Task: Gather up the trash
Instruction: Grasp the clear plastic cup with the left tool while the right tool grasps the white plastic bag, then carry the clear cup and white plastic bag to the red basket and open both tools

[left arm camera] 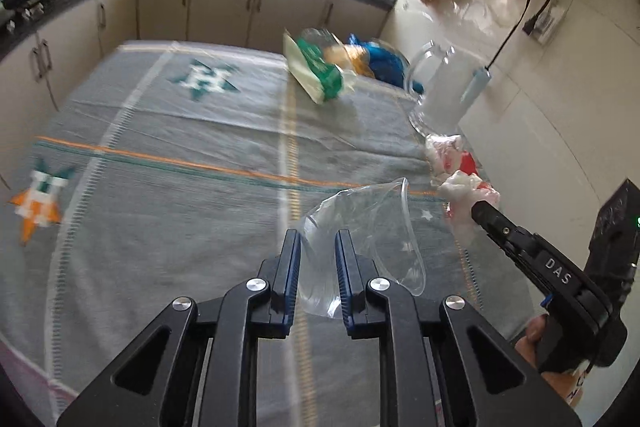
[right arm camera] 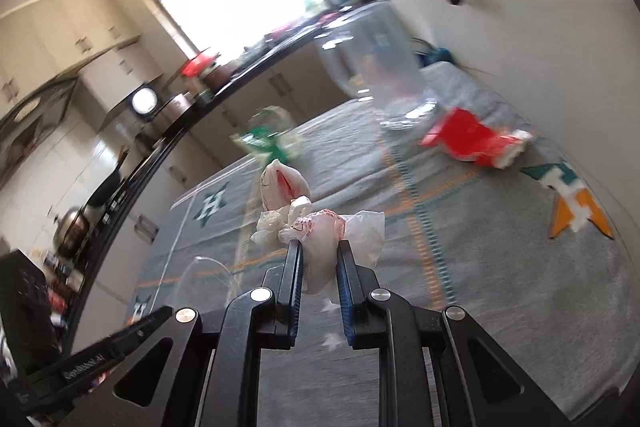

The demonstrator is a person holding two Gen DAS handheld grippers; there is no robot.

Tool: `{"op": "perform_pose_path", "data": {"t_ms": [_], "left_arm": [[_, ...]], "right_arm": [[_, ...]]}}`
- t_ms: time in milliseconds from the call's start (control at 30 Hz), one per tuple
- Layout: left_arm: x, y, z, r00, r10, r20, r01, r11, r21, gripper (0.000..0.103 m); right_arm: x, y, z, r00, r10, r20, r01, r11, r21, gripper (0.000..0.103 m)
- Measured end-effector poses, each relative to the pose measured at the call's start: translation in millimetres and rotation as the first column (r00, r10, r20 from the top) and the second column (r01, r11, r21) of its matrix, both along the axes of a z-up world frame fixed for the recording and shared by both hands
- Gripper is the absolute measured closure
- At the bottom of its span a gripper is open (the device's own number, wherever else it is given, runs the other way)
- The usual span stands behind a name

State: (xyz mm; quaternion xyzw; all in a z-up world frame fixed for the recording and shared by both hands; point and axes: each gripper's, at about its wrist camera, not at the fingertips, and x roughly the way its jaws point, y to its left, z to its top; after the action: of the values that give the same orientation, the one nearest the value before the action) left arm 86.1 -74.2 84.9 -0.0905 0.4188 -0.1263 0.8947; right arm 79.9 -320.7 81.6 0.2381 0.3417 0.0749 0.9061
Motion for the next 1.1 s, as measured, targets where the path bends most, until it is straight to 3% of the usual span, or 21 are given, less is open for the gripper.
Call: {"op": "perform_pose_path", "data": {"t_ms": [300, 533, 633, 800, 1100], "left_arm": [[-58, 70, 15, 0.983, 0.122, 0.138, -0.137, 0.986, 0.100, 0.086], [-85, 112, 13, 0.973, 0.178, 0.144, -0.190, 0.979, 0.078, 0.086], [-96, 127, 13, 0.970, 0.195, 0.147, -0.207, 0.976, 0.069, 0.086], [-108, 147, 11, 0.965, 0.216, 0.148, -0.227, 0.972, 0.060, 0.086], [-124, 174, 12, 0.957, 0.239, 0.163, -0.248, 0.968, 0.042, 0.086]], "right_arm": [[-15, 73, 1, 0.971, 0.235, 0.047, -0.232, 0.971, -0.065, 0.085], [-33, 129, -4, 0.921, 0.385, 0.055, -0.369, 0.910, -0.190, 0.085], [-38, 142, -6, 0.908, 0.414, 0.061, -0.388, 0.888, -0.246, 0.085], [-38, 146, -7, 0.915, 0.401, 0.049, -0.376, 0.889, -0.261, 0.085], [-63, 166, -3, 0.900, 0.435, 0.028, -0.422, 0.887, -0.189, 0.085]]}}
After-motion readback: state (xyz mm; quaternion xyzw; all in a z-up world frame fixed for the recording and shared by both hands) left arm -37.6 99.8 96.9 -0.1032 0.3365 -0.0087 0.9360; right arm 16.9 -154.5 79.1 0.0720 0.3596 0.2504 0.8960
